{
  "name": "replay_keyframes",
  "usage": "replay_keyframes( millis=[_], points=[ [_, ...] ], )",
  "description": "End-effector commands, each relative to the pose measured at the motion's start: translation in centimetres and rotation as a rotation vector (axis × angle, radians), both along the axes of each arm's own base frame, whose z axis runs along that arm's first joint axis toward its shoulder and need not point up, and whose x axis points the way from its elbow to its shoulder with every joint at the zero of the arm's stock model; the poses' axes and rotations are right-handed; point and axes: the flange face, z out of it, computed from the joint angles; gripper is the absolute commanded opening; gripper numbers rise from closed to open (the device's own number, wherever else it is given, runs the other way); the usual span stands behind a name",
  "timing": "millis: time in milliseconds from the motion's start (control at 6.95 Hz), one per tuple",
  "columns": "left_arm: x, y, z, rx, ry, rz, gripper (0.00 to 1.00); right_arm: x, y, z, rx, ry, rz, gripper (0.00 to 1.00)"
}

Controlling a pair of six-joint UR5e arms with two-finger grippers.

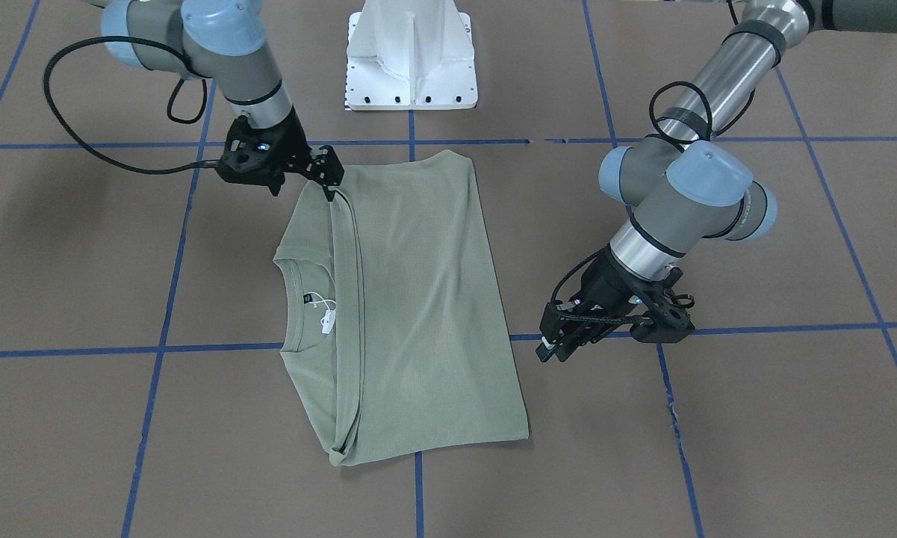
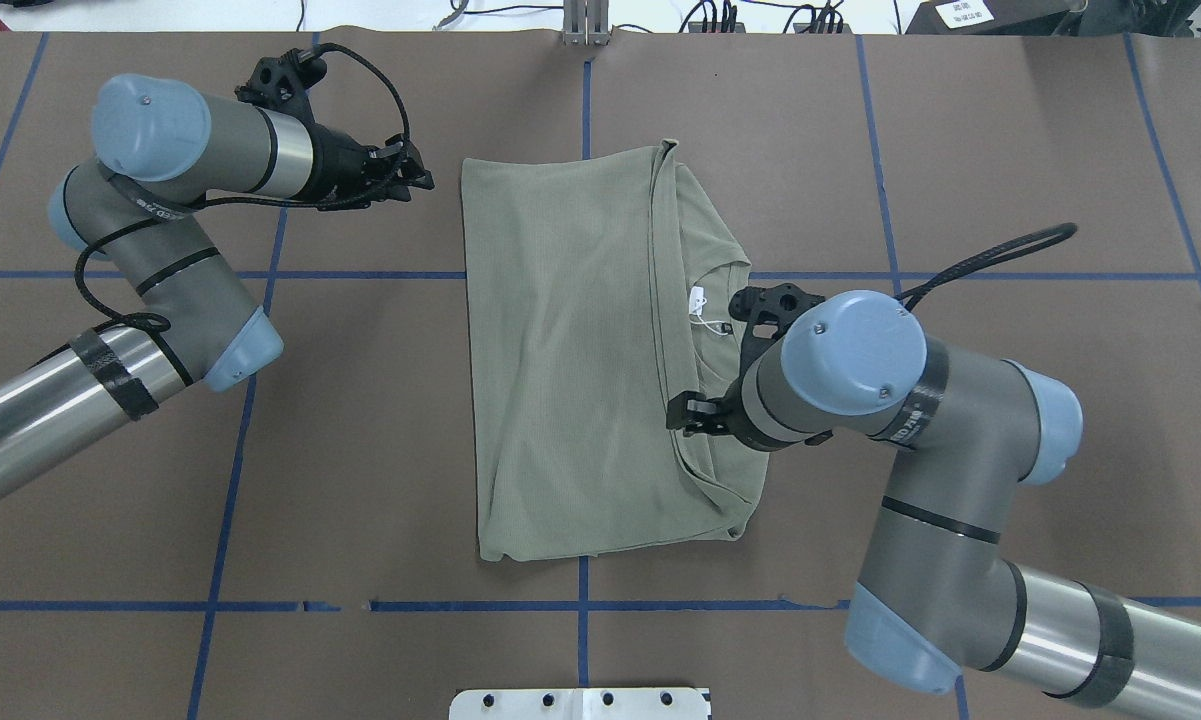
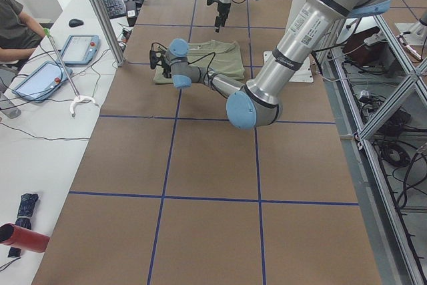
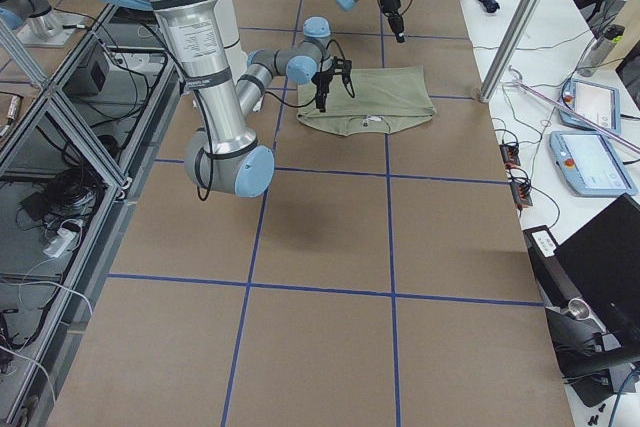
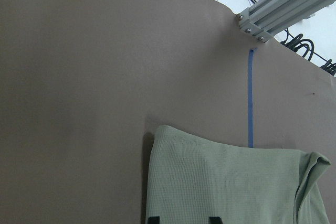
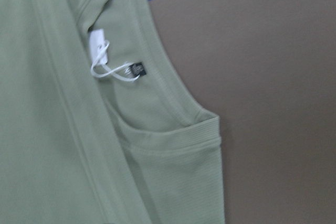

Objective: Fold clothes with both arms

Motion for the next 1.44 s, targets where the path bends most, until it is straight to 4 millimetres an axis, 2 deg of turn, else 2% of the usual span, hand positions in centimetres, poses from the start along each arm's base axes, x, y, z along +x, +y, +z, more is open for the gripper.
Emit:
replay_keyframes(
  millis=[0, 288, 432, 719, 863, 1007, 1295],
  points=[
    [-0.4, 0.4, 1.6, -0.015, -0.013, 0.0, 0.42, -2.0, 1.1, -0.3, 0.225, 0.07, -0.259, 1.0],
    [-0.6, 0.4, 2.0, -0.021, -0.016, 0.0, 0.42, -4.1, 2.0, 1.2, 0.316, 0.13, -0.335, 1.0],
    [-0.7, 0.6, 2.7, -0.023, -0.018, 0.0, 0.42, -4.4, 2.6, 1.5, 0.32, 0.133, -0.352, 1.0],
    [-0.6, 0.7, 2.7, -0.024, -0.018, 0.0, 0.42, -5.0, 3.7, 1.6, 0.321, 0.123, -0.371, 0.99],
    [-0.7, 0.7, 2.7, -0.024, -0.017, -0.001, 0.42, -5.0, 4.2, 1.8, 0.322, 0.122, -0.378, 0.61],
    [-0.7, 0.7, 2.7, -0.028, -0.015, -0.002, 0.42, -4.7, 4.1, 1.6, 0.32, 0.115, -0.377, 0.01],
    [-0.6, 0.6, 2.6, -0.029, -0.013, -0.003, 0.42, -4.1, 3.5, 1.2, 0.321, 0.108, -0.368, 0.0]
  ],
)
